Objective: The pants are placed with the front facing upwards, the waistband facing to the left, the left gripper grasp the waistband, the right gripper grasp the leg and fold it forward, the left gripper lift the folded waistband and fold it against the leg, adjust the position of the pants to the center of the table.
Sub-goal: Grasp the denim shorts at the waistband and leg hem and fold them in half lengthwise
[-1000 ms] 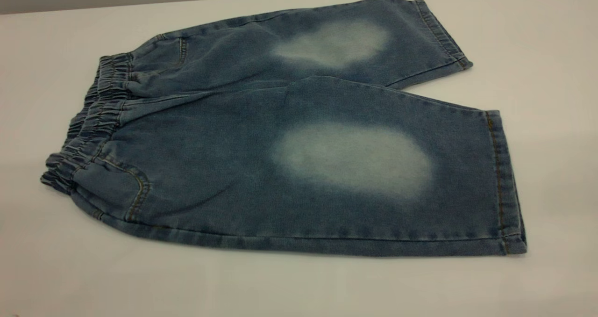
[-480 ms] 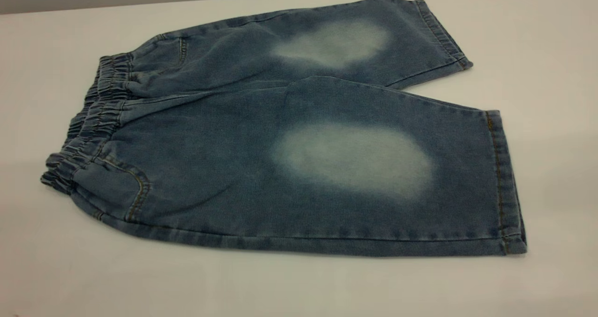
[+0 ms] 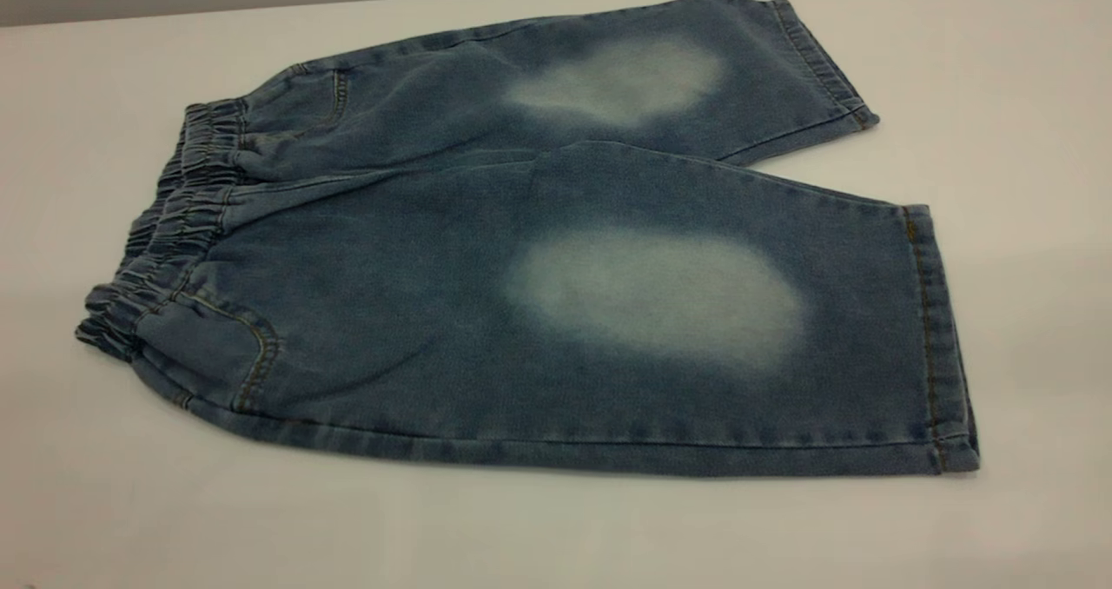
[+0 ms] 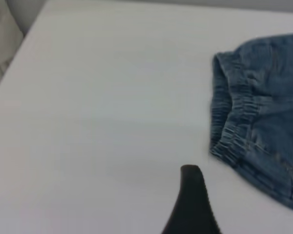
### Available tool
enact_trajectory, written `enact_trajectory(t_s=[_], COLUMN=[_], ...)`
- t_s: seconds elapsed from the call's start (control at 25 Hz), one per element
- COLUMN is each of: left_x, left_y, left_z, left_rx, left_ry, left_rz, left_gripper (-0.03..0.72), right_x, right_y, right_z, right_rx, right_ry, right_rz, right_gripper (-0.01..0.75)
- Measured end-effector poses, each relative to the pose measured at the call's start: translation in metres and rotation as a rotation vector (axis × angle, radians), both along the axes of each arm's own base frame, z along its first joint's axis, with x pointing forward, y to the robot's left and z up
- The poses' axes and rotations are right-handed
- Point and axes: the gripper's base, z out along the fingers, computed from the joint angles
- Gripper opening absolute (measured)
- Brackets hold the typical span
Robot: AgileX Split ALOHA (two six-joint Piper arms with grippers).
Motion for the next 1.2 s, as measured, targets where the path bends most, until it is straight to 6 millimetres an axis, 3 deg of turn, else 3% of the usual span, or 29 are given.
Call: enact_trajectory(t_s=[0.12,0.32,0.56,0.8,1.04,1.2], left_x=[0.015,0.047,0.091,0.13,0.162,0.175], left_y=[-0.002,-0.002,-0.005,-0.012,-0.018,-0.01], left_z=[0.013,0.03,0.018,0.003,-0.019,-0.033], left_rx=[-0.018,0.075,0.102,0.03,-0.037,-0.092], left_ry=[0.054,0.181,0.332,0.398,0.483,0.552], left_rz=[-0.032,-0.146,-0.193,-0.203,-0.21,-0.125], left_gripper=[0.489,0.488,0.488,0.465,0.454,0.454], right_x=[0.009,0.04,0.076,0.105,0.115,0.122], right_y=[0.007,0.015,0.015,0.014,0.017,0.017], right_z=[0.0,0.004,-0.004,-0.009,-0.012,-0.017], right_rx=[0.052,0.114,0.106,0.109,0.13,0.134], right_ry=[0.077,0.198,0.358,0.388,0.415,0.455], right_rz=[0.06,0.136,0.136,0.125,0.15,0.144], right_gripper=[0.549,0.549,0.549,0.549,0.549,0.549])
